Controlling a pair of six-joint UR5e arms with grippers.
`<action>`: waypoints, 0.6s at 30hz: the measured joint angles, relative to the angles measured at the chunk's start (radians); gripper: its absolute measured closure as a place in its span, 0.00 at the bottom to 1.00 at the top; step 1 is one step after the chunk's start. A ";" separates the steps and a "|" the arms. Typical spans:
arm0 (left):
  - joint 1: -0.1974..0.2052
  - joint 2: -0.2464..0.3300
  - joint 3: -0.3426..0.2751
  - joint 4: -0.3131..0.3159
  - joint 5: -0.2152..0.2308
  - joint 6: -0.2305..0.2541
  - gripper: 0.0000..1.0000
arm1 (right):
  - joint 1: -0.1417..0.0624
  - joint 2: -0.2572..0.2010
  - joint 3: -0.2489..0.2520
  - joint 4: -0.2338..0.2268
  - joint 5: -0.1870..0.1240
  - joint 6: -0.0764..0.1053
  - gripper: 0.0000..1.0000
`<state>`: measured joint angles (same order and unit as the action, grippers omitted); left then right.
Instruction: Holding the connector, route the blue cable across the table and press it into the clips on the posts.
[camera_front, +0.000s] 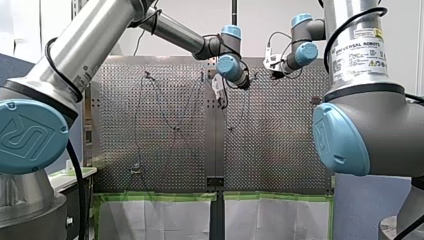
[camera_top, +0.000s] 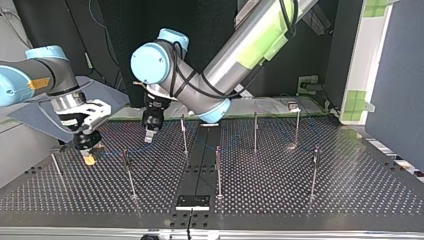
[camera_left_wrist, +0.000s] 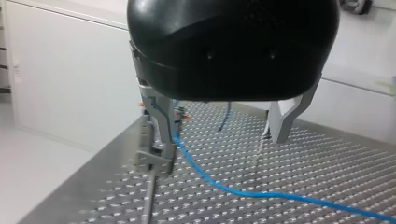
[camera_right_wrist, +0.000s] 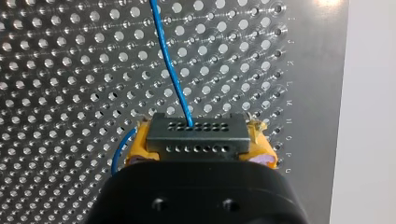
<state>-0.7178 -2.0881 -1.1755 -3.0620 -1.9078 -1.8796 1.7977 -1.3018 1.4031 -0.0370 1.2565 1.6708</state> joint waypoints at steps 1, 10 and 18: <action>0.000 0.010 -0.010 0.010 -0.010 -0.001 0.00 | 0.000 0.000 0.000 0.000 0.000 0.000 1.00; 0.003 0.091 -0.091 0.090 -0.090 -0.012 0.00 | 0.009 0.000 0.000 0.004 0.000 -0.001 1.00; -0.004 0.160 -0.160 0.160 -0.159 -0.016 0.00 | 0.016 0.000 0.001 0.006 0.000 -0.003 1.00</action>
<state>-0.7220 -1.9281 -1.3356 -2.9024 -2.0669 -1.8954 1.8137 -1.3018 1.4039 -0.0314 1.2565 1.6678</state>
